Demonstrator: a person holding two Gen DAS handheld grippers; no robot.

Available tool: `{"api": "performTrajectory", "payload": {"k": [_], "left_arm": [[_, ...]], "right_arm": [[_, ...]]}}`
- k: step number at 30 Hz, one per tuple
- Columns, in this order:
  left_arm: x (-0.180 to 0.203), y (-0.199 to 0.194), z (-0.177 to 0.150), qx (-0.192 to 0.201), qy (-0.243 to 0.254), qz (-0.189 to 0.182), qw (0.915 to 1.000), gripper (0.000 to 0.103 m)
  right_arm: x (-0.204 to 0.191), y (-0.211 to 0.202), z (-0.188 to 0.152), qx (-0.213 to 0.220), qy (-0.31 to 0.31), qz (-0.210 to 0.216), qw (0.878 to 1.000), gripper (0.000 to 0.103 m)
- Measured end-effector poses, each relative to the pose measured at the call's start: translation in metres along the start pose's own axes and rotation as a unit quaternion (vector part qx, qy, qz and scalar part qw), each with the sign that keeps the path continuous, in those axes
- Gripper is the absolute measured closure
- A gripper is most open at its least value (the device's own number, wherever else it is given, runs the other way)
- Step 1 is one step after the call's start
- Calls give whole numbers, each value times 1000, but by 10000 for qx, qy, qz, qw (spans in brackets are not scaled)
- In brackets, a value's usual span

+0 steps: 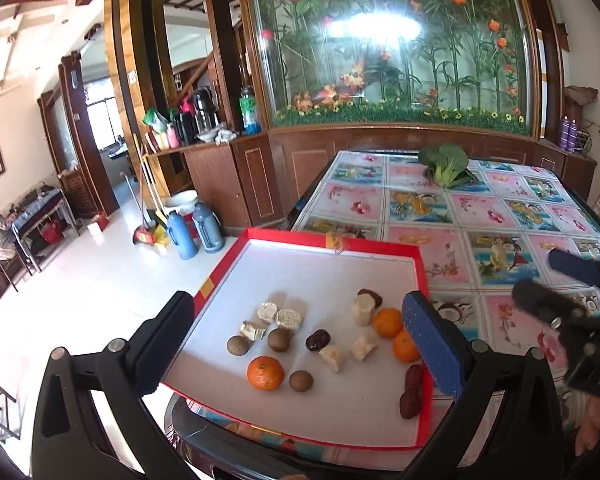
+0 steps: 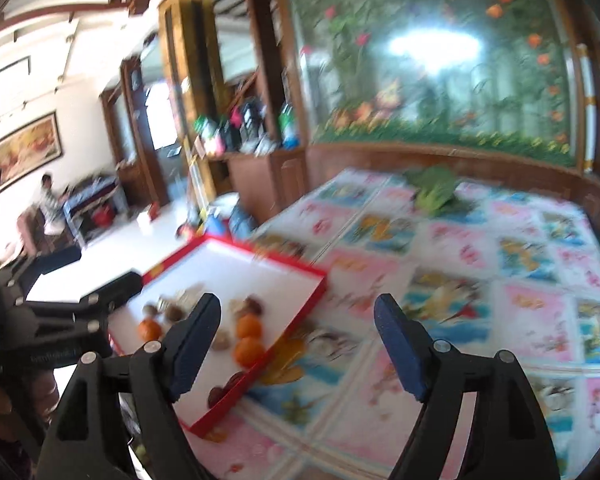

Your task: Organize fruits

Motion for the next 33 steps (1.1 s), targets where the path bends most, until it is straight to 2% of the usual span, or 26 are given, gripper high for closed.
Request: {"api": "performTrajectory", "payload": {"k": [4, 8, 14, 19, 33], "left_arm": [[14, -24, 4, 215, -12, 101, 9997, 0], [16, -45, 7, 407, -145, 234, 9988, 0], [9, -75, 6, 703, -268, 568, 9955, 0], [1, -86, -1, 691, -435, 655, 9945, 0], [-16, -95, -16, 643, -572, 787, 9932, 0]], "right_arm": [[6, -28, 9, 315, -64, -262, 9991, 18], [7, -49, 10, 531, 225, -90, 9983, 9], [-6, -72, 10, 728, 223, 119, 9970, 5], [-16, -84, 9, 915, 200, 202, 9954, 1], [-41, -71, -7, 552, 133, 407, 9976, 1]]}}
Point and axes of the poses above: each gripper's, at about its wrist camera, not at the fingertips, and y roughly the way its jaws point, x to its right, z to its top, the point moved 6 cm from there along y, roughly the way its jaws point, and after that the axes turned 7 degrees about -y, right-handed, at the moved point
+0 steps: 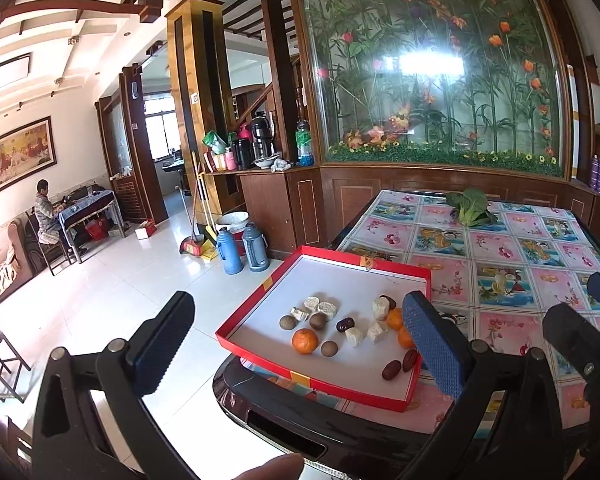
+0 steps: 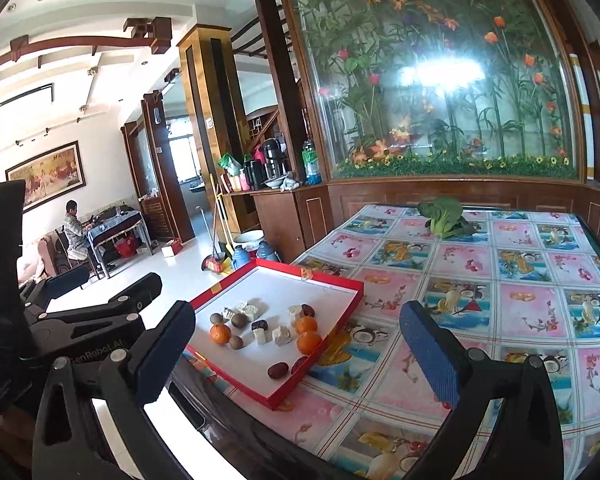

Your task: Organize fruits

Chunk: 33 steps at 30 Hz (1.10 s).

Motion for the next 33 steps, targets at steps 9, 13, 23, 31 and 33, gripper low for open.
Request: {"api": "performTrajectory", "payload": {"k": [9, 13, 23, 31, 33], "left_arm": [[-14, 3, -1, -23, -120, 60, 9999, 0], [-18, 5, -1, -48, -144, 64, 9999, 0], [-26, 14, -3, -161, -184, 89, 9997, 0], [-27, 32, -7, -314, -268, 74, 9991, 0], [-26, 36, -10, -333, -213, 145, 9991, 0]], "right_arm": [[-15, 4, -5, -95, -120, 34, 9999, 1], [-19, 6, -4, -94, -183, 30, 9998, 1], [-18, 15, -2, -151, -101, 27, 9998, 1], [-11, 27, -7, -314, -5, -43, 9995, 1], [-10, 31, -7, -366, 27, -28, 9993, 1]]}}
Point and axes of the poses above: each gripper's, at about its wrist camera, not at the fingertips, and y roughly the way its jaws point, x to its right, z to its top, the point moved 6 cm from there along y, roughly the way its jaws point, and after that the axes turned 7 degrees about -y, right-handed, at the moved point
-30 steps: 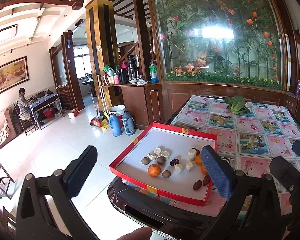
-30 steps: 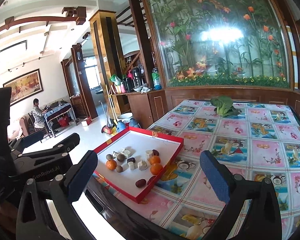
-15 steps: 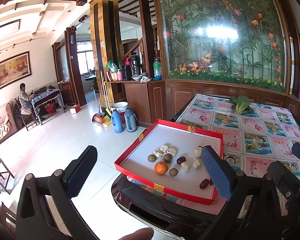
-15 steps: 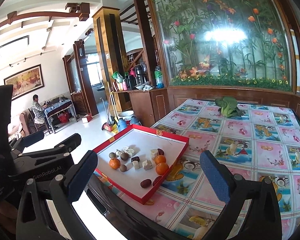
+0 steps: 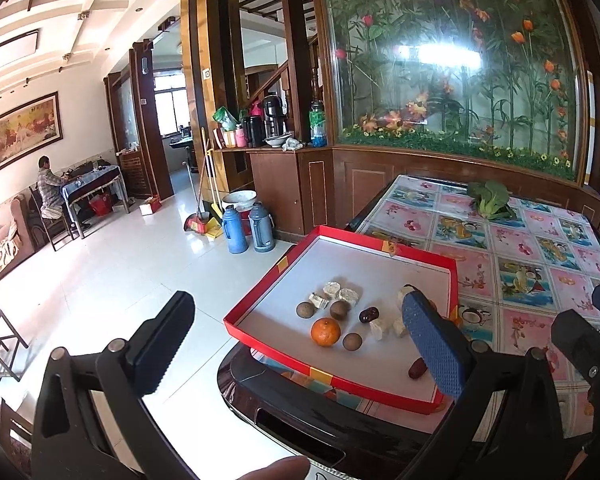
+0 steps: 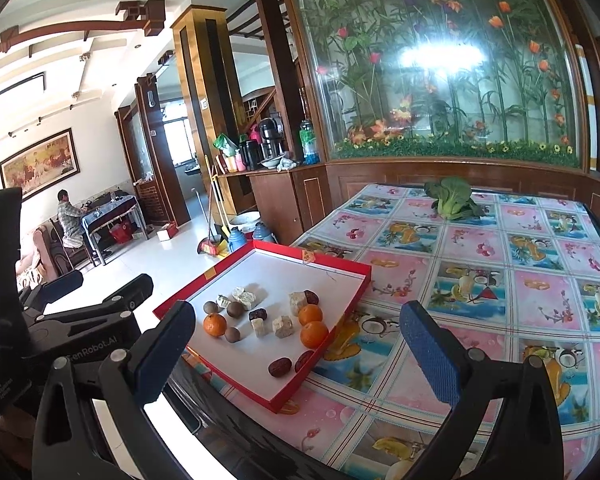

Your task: Organize fruits

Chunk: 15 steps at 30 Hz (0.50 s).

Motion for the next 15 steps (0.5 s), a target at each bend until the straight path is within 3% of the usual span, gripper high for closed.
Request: {"api": "performTrajectory", "payload": {"k": [11, 15], "left_arm": [[-2, 36, 2, -220, -99, 85, 9997, 0], [-5, 54, 2, -326, -191, 191, 9991, 0]], "right_arm": [[-4, 24, 18, -22, -124, -20, 9999, 1], [-3, 42, 9, -171, -170, -44, 9997, 1]]}}
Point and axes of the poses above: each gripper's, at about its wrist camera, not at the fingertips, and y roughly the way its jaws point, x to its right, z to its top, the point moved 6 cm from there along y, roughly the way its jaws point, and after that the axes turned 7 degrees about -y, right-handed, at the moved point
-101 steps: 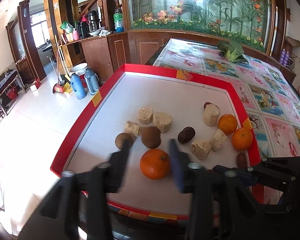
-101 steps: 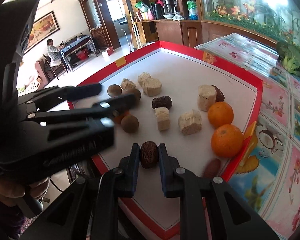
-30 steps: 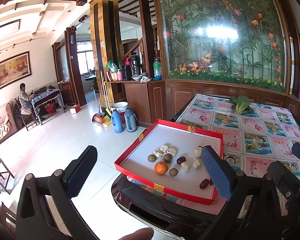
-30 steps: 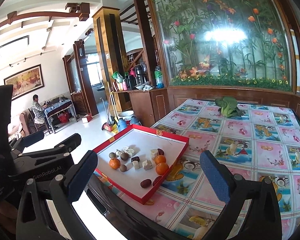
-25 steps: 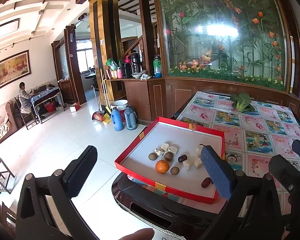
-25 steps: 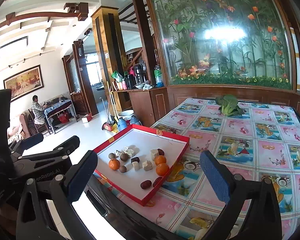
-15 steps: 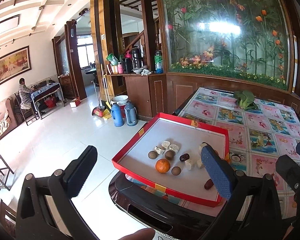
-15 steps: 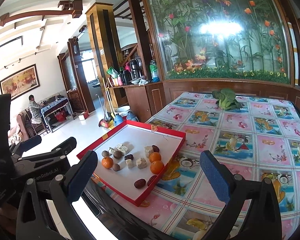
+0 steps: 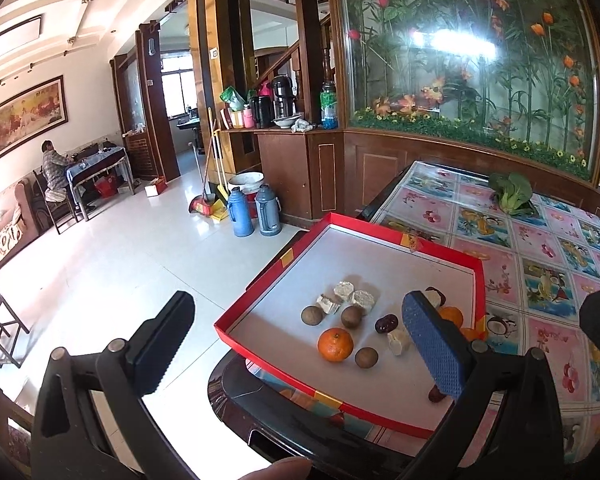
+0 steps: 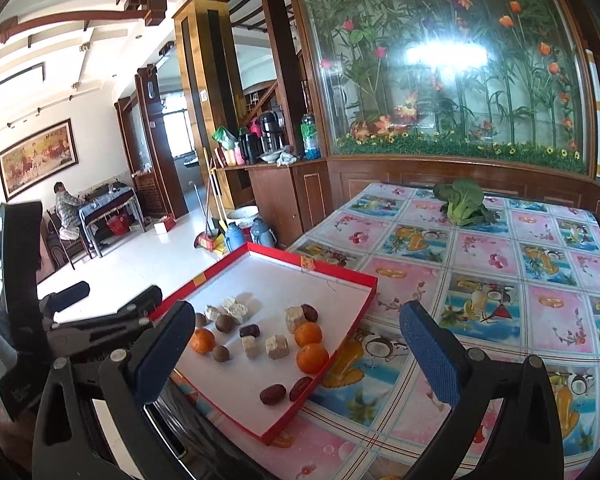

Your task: Organize fruits

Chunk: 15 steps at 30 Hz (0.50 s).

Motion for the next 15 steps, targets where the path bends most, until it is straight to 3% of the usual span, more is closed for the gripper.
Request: {"api": "performTrajectory", "payload": {"k": [9, 15], "left_arm": [[1, 33, -8, -322, -67, 149, 9993, 0], [7, 43, -10, -335, 61, 174, 9993, 0]], "right_arm": [[5, 24, -19, -341, 76, 33, 9994, 1], [7, 36, -22, -474, 170, 50, 9987, 1]]}}
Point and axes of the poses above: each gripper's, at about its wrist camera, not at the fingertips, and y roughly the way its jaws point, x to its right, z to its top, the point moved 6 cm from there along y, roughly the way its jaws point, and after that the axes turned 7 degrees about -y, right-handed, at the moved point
